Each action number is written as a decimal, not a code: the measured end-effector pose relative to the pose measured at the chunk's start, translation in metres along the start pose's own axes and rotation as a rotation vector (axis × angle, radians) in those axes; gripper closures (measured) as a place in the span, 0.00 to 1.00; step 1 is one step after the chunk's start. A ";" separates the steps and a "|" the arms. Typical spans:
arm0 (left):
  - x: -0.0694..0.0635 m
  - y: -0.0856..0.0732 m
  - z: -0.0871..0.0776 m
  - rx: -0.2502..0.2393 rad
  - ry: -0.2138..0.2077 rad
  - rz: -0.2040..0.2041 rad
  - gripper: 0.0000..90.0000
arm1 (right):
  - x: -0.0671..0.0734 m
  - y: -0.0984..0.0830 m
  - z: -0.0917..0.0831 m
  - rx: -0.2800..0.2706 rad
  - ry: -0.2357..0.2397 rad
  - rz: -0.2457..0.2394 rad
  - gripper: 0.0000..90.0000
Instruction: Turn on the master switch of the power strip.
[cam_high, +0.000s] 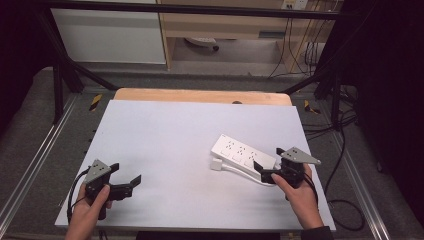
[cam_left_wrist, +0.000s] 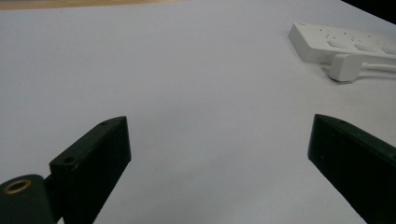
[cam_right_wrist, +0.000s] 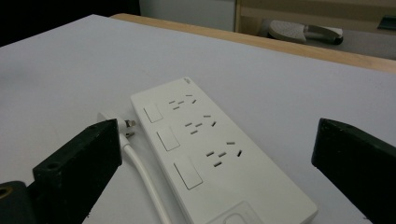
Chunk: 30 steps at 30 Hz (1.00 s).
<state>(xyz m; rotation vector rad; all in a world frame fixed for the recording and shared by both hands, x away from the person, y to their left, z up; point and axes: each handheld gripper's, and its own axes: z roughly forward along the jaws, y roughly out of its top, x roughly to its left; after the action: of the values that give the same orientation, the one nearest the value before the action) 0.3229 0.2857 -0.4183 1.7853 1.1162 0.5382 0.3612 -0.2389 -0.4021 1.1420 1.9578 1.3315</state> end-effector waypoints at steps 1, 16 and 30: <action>0.000 0.000 0.000 -0.001 0.001 0.002 0.06 | 0.000 0.000 0.000 0.000 0.000 0.000 0.02; 0.001 0.001 -0.003 -0.014 0.001 0.006 0.06 | 0.001 0.013 -0.028 -0.074 0.006 -0.013 0.04; 0.000 0.001 -0.004 -0.014 0.002 0.015 0.06 | -0.013 -0.003 -0.057 -0.074 -0.029 0.004 0.04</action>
<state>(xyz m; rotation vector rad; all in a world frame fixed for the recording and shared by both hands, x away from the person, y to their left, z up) 0.3207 0.2877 -0.4156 1.7823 1.0984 0.5559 0.3229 -0.2785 -0.3835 1.1249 1.8703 1.3705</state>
